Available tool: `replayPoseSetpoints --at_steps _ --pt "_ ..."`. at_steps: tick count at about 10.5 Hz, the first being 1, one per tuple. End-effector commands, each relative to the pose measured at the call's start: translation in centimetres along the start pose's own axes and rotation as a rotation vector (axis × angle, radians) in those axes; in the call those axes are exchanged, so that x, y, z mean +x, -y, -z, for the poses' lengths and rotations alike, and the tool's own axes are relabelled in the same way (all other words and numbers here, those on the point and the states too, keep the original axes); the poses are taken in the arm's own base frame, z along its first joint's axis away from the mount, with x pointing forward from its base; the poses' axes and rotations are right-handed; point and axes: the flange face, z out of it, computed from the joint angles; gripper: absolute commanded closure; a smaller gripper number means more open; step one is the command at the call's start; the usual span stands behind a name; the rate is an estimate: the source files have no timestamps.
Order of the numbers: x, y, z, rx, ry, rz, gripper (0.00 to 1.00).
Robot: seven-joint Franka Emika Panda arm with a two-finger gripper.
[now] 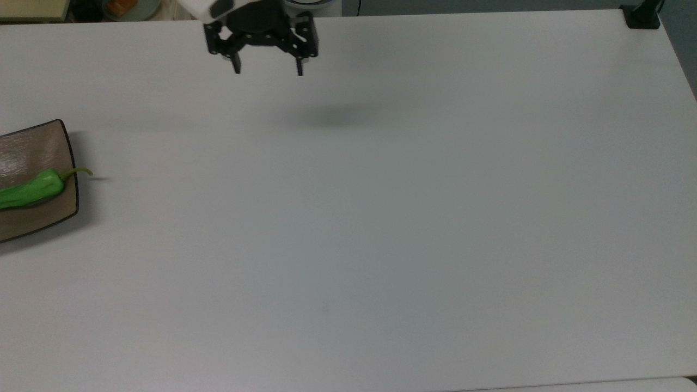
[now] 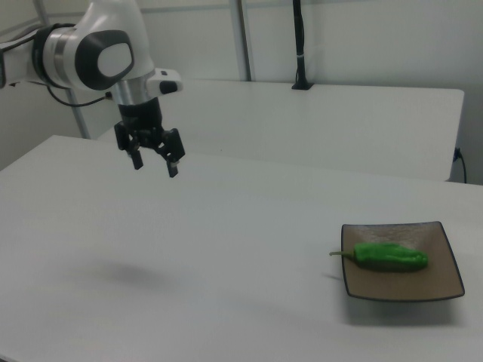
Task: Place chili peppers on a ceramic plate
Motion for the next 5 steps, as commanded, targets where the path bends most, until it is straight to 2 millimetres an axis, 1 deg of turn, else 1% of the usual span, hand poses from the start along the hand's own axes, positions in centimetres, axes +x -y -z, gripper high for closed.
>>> replayPoseSetpoints --at_steps 1,3,5 --pt "-1.44 1.65 -1.83 -0.019 0.022 0.027 0.0" --pt "-1.33 1.32 -2.09 -0.017 0.025 0.02 0.0" --pt "-1.3 0.96 -1.78 -0.017 0.019 0.014 0.0"
